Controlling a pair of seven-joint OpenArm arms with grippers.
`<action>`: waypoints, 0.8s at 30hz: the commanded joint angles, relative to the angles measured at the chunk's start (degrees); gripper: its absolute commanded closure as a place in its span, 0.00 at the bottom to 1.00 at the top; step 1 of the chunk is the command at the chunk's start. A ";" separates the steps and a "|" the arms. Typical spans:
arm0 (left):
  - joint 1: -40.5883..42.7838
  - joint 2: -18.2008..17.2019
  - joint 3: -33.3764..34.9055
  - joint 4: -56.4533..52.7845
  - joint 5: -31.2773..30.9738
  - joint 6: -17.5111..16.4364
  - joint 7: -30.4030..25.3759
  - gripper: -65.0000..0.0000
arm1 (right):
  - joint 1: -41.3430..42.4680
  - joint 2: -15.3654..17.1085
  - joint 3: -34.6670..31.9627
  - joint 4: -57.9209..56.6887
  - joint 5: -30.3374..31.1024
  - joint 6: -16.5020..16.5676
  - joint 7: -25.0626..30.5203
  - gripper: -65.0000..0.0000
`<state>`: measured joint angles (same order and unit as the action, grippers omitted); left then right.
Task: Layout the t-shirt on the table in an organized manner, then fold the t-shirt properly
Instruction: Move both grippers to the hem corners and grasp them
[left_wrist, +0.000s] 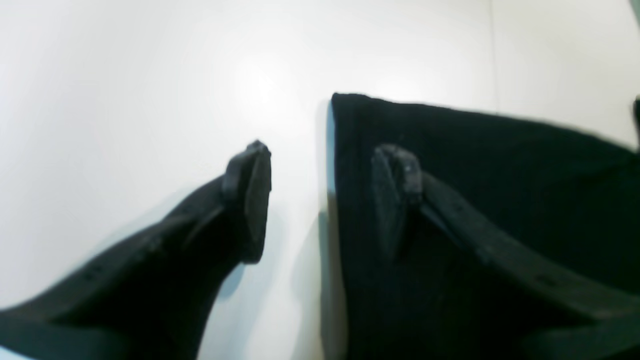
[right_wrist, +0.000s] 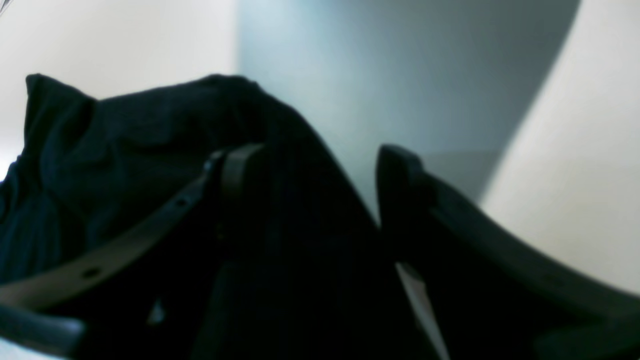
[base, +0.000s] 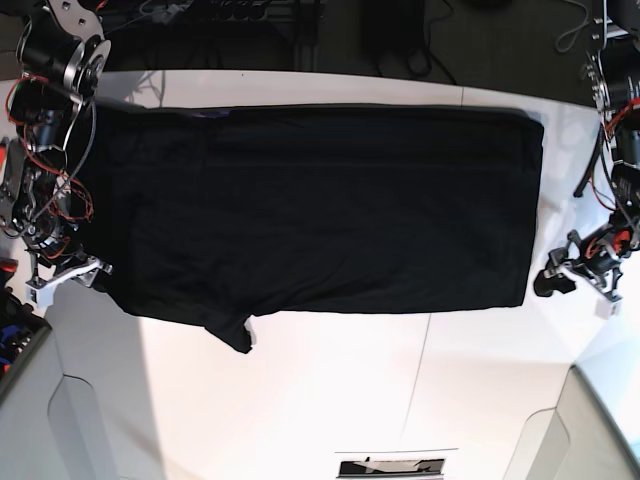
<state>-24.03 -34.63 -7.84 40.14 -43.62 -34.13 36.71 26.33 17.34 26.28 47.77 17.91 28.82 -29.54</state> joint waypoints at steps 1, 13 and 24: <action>-1.95 -0.68 0.11 -0.98 -0.22 -0.42 -1.55 0.46 | 0.76 0.76 0.07 0.59 0.63 -0.31 -0.66 0.47; -2.82 6.21 0.44 -4.37 2.80 -0.39 -3.28 0.46 | 0.81 0.76 0.07 0.61 5.31 -0.26 -0.61 0.47; -4.07 6.84 0.44 -4.37 3.82 -0.37 -4.15 0.46 | 2.58 0.72 -0.02 0.61 6.75 0.74 -0.26 0.47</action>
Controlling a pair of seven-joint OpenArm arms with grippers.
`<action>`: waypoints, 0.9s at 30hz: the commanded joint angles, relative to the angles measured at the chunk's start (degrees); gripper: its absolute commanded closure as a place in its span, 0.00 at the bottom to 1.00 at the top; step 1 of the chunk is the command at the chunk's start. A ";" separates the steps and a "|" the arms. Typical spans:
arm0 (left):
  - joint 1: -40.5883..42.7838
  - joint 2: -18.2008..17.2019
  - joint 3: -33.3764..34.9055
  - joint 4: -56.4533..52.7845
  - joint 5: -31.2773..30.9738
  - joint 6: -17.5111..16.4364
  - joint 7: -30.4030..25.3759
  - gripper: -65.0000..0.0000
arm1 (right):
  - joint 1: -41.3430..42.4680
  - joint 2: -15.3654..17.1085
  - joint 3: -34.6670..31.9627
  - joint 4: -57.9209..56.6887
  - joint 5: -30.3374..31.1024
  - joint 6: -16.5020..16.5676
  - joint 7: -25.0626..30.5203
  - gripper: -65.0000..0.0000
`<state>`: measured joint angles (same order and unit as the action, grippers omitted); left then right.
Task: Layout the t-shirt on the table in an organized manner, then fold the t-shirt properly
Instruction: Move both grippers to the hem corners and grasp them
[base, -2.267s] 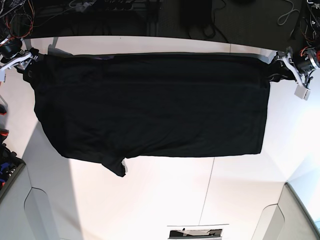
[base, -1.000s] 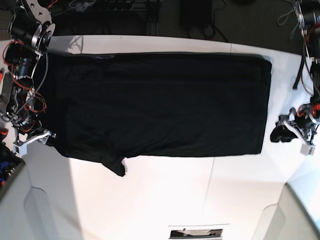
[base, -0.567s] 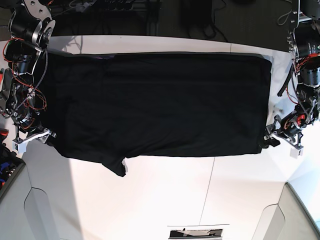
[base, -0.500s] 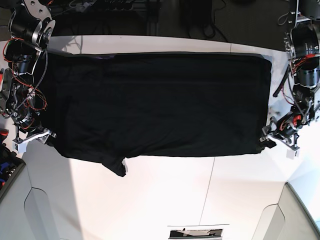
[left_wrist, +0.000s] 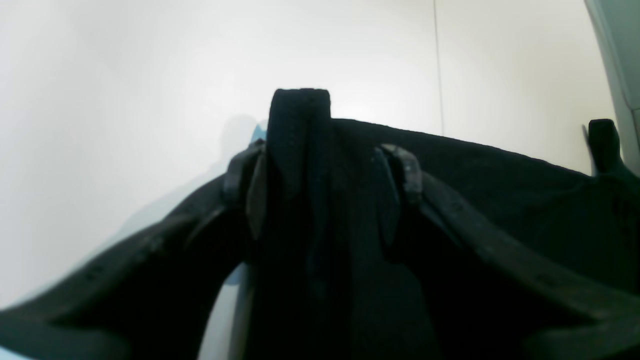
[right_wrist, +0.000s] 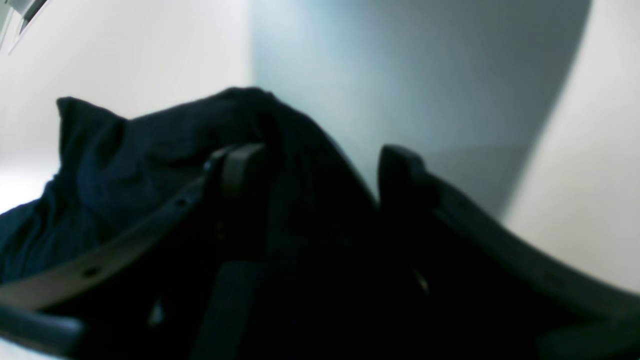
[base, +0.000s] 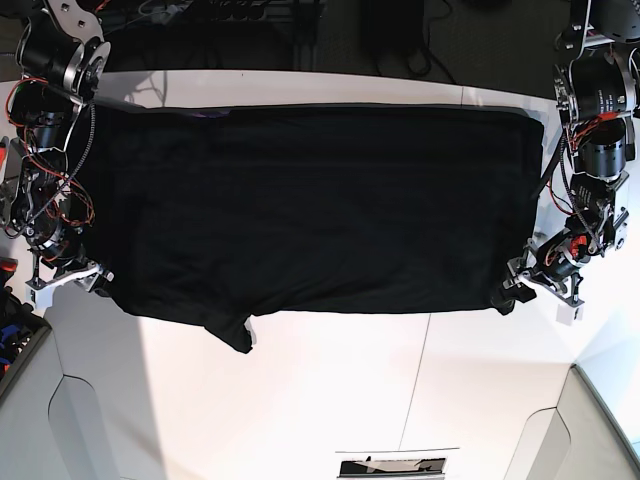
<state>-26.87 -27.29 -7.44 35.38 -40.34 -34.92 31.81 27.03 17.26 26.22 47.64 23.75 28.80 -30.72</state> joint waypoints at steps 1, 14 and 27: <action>-1.22 -0.37 0.04 0.39 1.31 0.44 0.76 0.46 | 2.03 0.81 -0.11 0.74 0.92 1.01 0.94 0.47; -1.22 -0.37 0.04 0.28 3.58 2.58 -0.04 0.83 | 2.01 0.07 -1.60 0.72 -0.24 1.01 4.09 0.89; -2.99 -3.32 0.04 3.87 -7.69 -5.08 12.28 1.00 | 0.66 1.46 -1.60 4.33 -0.37 3.56 3.28 1.00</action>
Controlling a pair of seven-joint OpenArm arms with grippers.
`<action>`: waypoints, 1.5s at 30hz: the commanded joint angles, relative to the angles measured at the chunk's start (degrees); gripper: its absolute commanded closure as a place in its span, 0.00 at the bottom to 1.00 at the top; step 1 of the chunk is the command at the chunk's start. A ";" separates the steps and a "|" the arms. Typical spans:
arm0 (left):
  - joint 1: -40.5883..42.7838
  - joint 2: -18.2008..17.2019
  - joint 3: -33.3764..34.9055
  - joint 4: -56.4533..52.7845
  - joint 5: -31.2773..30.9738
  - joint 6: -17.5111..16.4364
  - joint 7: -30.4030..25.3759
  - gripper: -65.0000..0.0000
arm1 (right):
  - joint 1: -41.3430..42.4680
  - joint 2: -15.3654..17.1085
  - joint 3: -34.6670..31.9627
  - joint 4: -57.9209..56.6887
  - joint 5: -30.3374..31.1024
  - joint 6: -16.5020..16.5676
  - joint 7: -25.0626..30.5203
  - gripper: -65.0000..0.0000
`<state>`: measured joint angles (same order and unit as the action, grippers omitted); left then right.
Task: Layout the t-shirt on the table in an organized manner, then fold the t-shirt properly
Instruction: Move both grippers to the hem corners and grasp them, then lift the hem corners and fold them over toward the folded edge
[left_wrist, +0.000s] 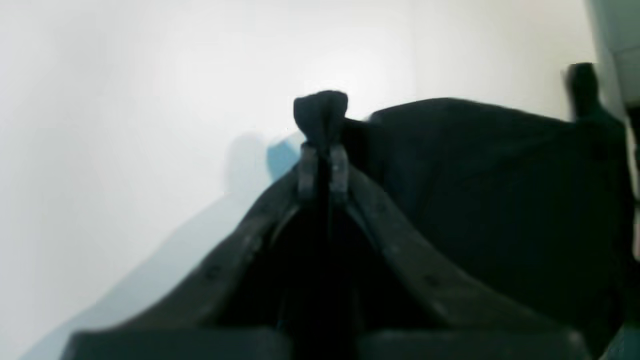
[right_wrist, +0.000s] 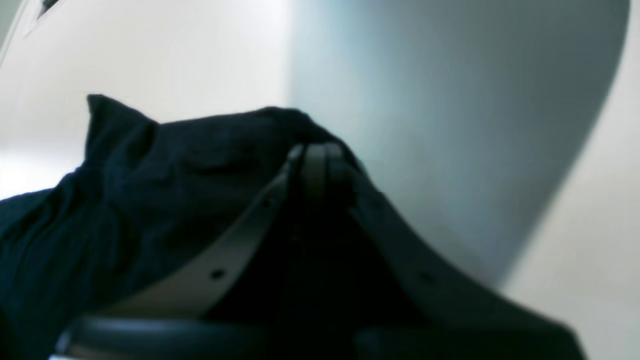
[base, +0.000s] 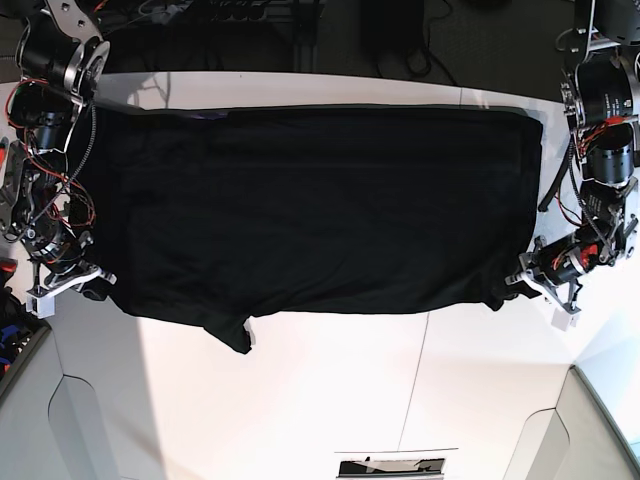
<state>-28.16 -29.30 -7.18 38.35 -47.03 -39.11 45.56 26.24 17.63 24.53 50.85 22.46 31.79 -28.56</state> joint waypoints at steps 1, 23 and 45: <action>-1.40 -1.90 -0.22 1.92 -2.54 -0.89 1.01 1.00 | 0.52 1.27 0.09 2.75 0.92 0.57 0.90 1.00; 15.87 -13.40 -0.22 18.75 -20.85 -0.89 14.27 1.00 | -18.25 5.53 1.38 24.79 11.43 0.57 -4.22 1.00; 15.91 -13.40 -0.22 19.15 -21.33 -0.89 14.23 1.00 | 7.58 1.42 -15.82 -10.54 -3.91 -1.38 18.16 0.35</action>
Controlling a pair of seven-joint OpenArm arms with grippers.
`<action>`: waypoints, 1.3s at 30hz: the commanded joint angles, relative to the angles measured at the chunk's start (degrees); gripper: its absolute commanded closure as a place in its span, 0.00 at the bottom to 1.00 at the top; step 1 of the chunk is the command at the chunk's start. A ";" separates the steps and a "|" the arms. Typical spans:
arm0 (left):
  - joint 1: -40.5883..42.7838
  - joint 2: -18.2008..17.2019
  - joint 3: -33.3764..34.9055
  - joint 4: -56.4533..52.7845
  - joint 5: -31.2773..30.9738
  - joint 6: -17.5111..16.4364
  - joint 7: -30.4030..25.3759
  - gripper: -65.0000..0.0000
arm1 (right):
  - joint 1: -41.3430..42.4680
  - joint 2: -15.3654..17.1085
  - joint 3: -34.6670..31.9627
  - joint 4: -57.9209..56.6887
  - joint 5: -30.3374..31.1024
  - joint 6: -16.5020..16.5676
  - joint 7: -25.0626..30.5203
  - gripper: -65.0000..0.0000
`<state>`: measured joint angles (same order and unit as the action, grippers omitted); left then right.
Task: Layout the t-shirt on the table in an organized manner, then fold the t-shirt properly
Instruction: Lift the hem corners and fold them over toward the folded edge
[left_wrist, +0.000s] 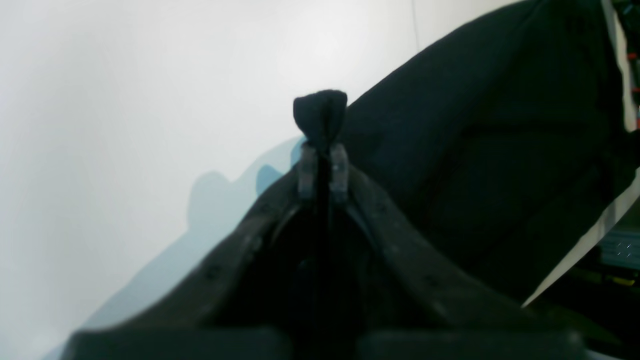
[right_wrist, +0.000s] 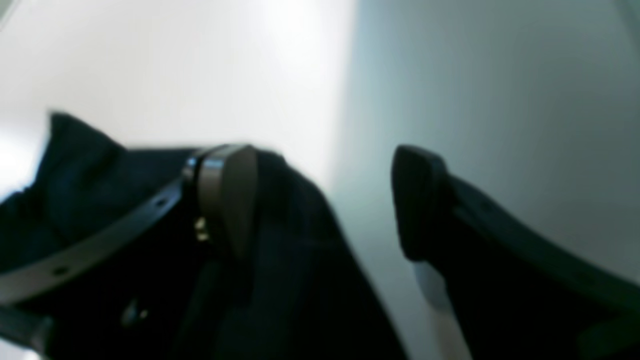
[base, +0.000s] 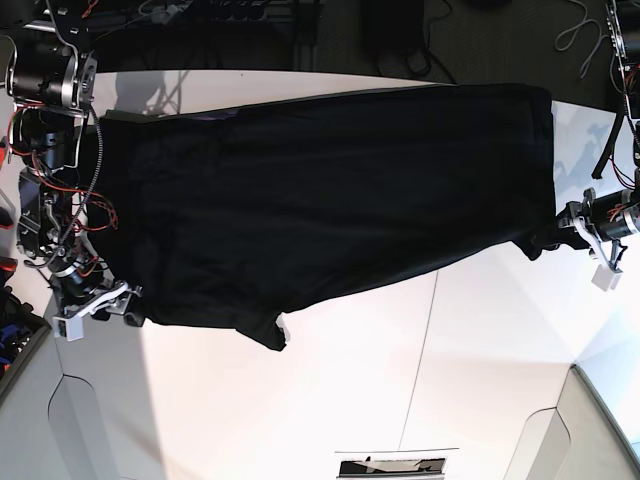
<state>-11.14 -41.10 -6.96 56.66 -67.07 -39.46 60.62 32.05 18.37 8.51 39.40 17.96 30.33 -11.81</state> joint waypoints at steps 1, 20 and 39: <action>-1.11 -1.60 -0.44 0.83 -1.31 -0.54 -0.83 1.00 | 1.73 0.37 -0.39 0.04 0.00 -0.11 1.68 0.35; -1.11 -1.60 -0.44 0.83 -1.27 -0.54 -1.66 1.00 | 1.42 -4.79 -0.63 -1.25 0.04 0.94 1.77 0.79; 0.24 -4.50 -0.46 0.94 -9.51 -0.54 4.44 1.00 | -9.64 -0.85 -0.59 26.27 5.57 1.38 -10.93 1.00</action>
<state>-9.87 -43.90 -7.03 56.69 -75.09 -39.53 65.91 20.84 16.47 7.64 64.82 22.68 31.27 -23.97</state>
